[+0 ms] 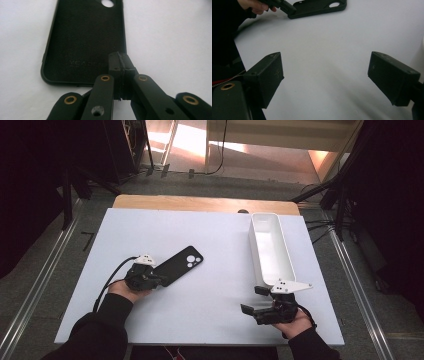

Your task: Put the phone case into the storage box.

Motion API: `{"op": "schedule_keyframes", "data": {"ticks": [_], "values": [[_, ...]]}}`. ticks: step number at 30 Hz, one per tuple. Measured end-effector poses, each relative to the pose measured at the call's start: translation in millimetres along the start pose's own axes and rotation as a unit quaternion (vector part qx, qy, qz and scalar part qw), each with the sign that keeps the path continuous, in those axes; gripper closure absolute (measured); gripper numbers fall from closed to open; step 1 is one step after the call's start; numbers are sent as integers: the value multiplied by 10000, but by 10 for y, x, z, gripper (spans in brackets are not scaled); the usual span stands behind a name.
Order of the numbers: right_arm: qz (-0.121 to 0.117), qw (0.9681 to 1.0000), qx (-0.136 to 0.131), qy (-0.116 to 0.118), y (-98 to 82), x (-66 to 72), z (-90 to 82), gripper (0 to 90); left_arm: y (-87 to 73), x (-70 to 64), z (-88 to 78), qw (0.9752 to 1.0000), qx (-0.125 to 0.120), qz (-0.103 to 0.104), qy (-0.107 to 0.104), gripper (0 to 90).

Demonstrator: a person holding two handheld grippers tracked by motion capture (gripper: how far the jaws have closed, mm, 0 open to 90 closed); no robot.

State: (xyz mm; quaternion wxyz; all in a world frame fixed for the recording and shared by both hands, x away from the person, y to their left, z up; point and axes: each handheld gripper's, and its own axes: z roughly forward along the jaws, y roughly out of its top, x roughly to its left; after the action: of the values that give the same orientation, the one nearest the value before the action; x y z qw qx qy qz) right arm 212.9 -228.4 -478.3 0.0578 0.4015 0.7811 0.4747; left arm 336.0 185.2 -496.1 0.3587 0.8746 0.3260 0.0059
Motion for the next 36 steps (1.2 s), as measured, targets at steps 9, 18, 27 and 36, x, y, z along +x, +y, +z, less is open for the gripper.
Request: {"op": "schedule_keyframes", "data": {"ticks": [9, 18, 27, 36], "values": [[14, 10000, 6, 3, 0, 2, 0, 115, 13, -94, 72, 9993, 46, 1, -369, 895], [0, 10000, -7, -3, 0, -4, -3, 115, 69, -70, -104, 9971, -425, -275, -560, 600], [4, 10000, -1, -6, 0, -1, -3, 115, 38, -184, -265, 9953, -657, -259, -668, 320], [1, 10000, 2, -7, 2, -1, 0, 115, -80, -294, -396, 9939, -844, -286, -651, 281]]}}
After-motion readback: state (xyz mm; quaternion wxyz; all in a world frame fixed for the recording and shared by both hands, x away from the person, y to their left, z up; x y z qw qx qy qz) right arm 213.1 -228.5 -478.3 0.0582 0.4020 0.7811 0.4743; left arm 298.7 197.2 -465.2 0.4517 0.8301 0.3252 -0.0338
